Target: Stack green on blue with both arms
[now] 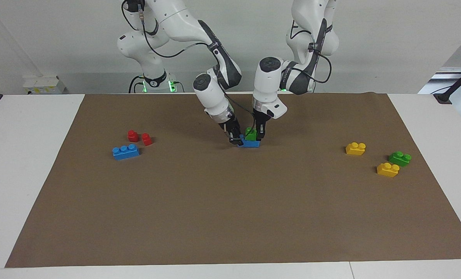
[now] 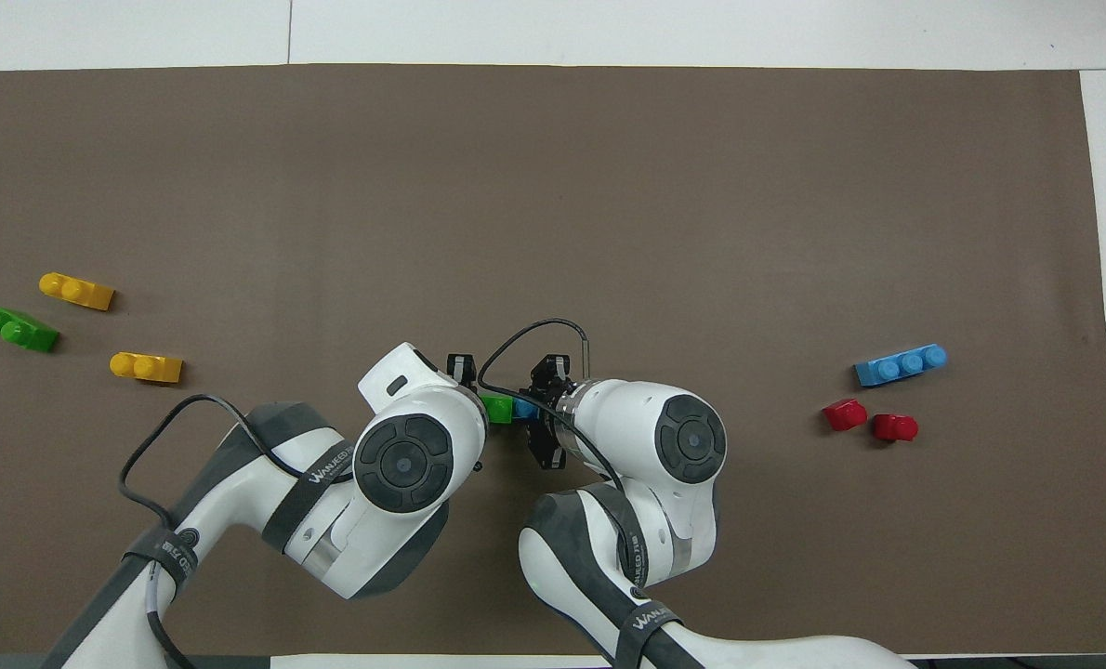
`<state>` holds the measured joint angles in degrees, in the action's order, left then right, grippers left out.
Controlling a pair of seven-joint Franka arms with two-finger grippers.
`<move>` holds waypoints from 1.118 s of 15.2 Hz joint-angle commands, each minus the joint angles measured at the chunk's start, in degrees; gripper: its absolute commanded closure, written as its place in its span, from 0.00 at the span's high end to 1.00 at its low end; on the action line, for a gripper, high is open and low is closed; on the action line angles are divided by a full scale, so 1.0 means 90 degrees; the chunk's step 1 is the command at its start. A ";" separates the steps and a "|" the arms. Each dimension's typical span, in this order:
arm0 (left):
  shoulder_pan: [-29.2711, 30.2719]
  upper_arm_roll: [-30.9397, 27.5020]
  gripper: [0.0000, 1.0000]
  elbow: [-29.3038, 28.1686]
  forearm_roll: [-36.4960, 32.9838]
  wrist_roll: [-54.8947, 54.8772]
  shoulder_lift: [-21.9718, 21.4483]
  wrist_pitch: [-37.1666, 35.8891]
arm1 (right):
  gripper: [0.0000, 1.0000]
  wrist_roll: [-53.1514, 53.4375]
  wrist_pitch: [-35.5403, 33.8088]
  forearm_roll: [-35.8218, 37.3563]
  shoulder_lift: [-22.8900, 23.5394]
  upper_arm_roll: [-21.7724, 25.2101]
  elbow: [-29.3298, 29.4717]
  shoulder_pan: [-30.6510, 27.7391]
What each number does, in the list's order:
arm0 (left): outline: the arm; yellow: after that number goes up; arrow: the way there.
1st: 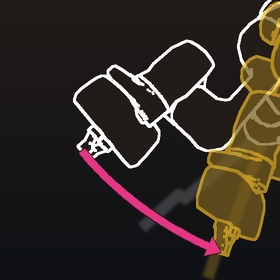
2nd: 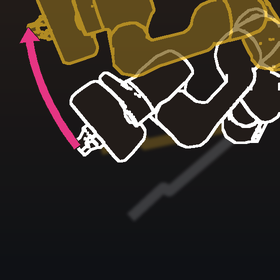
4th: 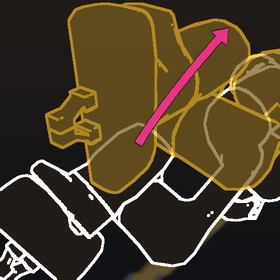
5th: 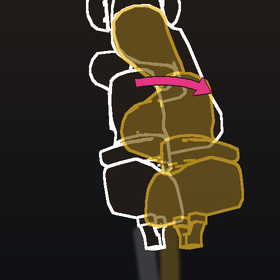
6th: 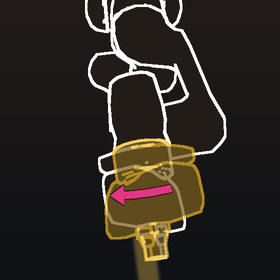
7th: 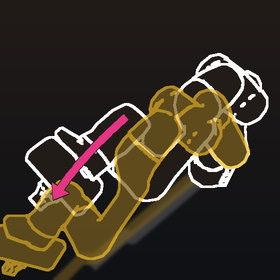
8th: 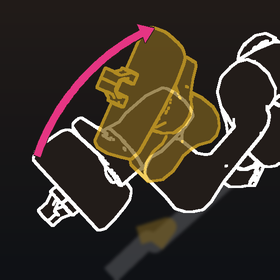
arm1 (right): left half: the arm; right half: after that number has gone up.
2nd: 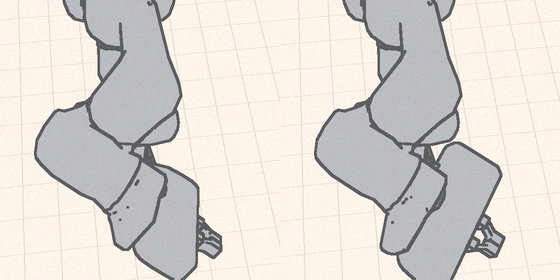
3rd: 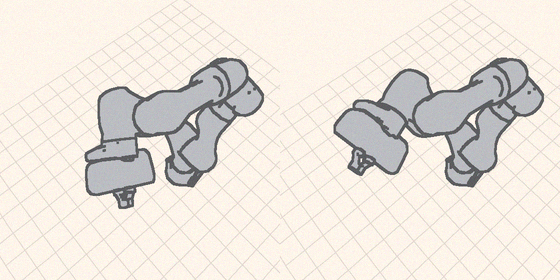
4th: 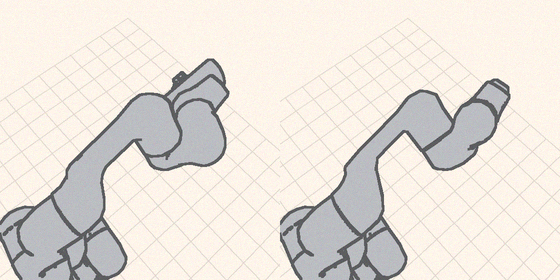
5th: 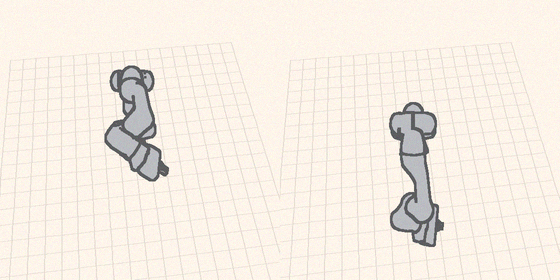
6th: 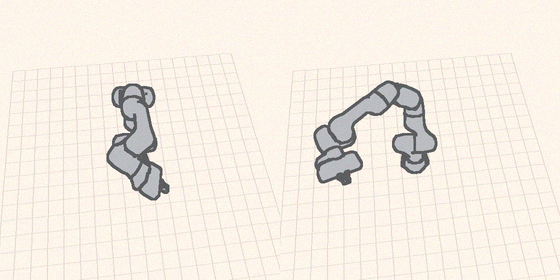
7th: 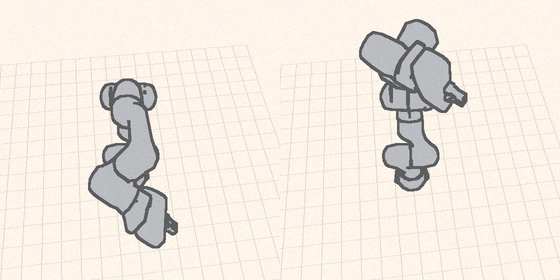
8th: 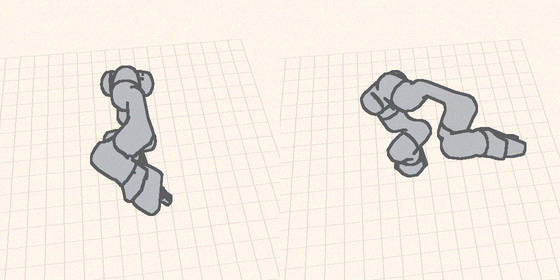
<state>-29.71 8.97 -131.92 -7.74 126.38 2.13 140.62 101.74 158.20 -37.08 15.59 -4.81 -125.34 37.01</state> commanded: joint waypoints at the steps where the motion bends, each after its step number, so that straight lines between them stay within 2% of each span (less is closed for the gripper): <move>1: -0.0127 -0.0099 1.00 0.0009 -0.0214 0.0119 -0.0021 -0.0009 | 0.00 -0.0250 0.0156 -0.0187 -0.0013 -0.0003 -0.0214 0.0008; 6: 0.0029 -0.0128 1.00 0.0039 -0.0223 -0.0369 -0.0168 -0.0156 | 0.00 -0.0240 0.0147 -0.0187 -0.0013 -0.0002 -0.0204 -0.0001; 7: 0.0146 -0.0128 1.00 0.0087 -0.0223 -0.0496 -0.0207 -0.0253 | 0.07 -0.0240 0.0118 -0.0187 -0.0013 -0.0002 -0.0185 -0.0001; 9: 0.0418 -0.0128 1.00 0.0136 -0.0223 -0.0905 -0.0372 -0.0468 | 0.64 -0.0211 0.0030 -0.0187 -0.0013 -0.0002 -0.0126 -0.0050; 10: 0.0643 -0.0118 1.00 0.0146 -0.0223 -0.1120 -0.0431 -0.0488 | 0.81 -0.0211 -0.0106 -0.0187 -0.0013 -0.0002 -0.0078 -0.0060; 11: 0.0780 -0.0128 1.00 0.0204 -0.0223 -0.1306 -0.0441 -0.0565 | 0.90 -0.0220 -0.0223 -0.0187 -0.0013 -0.0002 0.0000 -0.0070; 12: 0.0840 -0.0138 1.00 0.0301 -0.0214 -0.1559 -0.0432 -0.0673 | 0.97 -0.0230 -0.0292 -0.0187 -0.0023 -0.0002 0.0030 -0.0079; 17: 0.1532 -0.0157 1.00 0.0546 -0.0204 -0.2897 -0.0422 -0.1015 | 0.97 -0.0629 -0.0955 -0.0177 -0.0198 0.0007 0.0108 -0.0635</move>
<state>-18.46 7.28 -128.09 -8.82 104.37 -1.23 133.85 100.19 153.51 -37.08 15.29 -4.49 -124.65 34.40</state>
